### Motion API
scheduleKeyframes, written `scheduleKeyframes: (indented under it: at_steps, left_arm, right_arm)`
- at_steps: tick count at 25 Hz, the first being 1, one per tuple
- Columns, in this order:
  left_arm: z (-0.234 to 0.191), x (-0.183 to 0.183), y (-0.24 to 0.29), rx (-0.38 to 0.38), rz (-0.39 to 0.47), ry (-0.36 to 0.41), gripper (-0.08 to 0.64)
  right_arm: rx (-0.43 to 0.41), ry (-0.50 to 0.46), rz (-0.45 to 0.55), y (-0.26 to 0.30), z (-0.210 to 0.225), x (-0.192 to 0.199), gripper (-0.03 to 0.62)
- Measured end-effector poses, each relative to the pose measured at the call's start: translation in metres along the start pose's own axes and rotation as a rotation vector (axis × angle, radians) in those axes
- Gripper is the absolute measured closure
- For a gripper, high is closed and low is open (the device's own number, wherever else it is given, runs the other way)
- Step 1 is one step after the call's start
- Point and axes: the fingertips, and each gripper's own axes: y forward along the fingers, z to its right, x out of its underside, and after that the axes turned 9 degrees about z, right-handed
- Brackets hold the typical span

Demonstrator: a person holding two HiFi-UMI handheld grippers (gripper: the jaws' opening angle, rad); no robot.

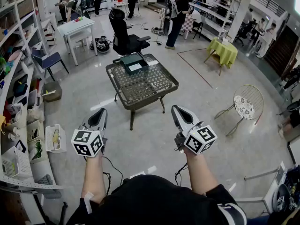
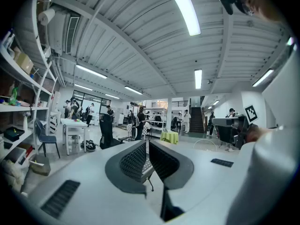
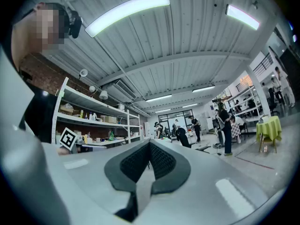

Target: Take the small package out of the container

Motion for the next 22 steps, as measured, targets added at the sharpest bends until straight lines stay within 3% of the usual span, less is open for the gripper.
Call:
scheduleKeyframes:
  at_steps: [3, 14, 22]
  left_arm:
    - [0.017, -0.004, 0.005, 0.039, 0.013, 0.016, 0.537]
    - [0.039, 0.015, 0.015, 0.047, -0.030, -0.007, 0.537]
    - [0.083, 0.025, 0.034, 0.071, -0.044, 0.004, 0.537]
  right_arm:
    - [-0.022, -0.042, -0.011, -0.004, -0.009, 0.006, 0.584]
    - [0.017, 0.034, -0.024, -0.038, 0.013, 0.021, 0.584]
    - [0.019, 0.130, 0.017, -0.071, 0.043, 0.014, 0.583]
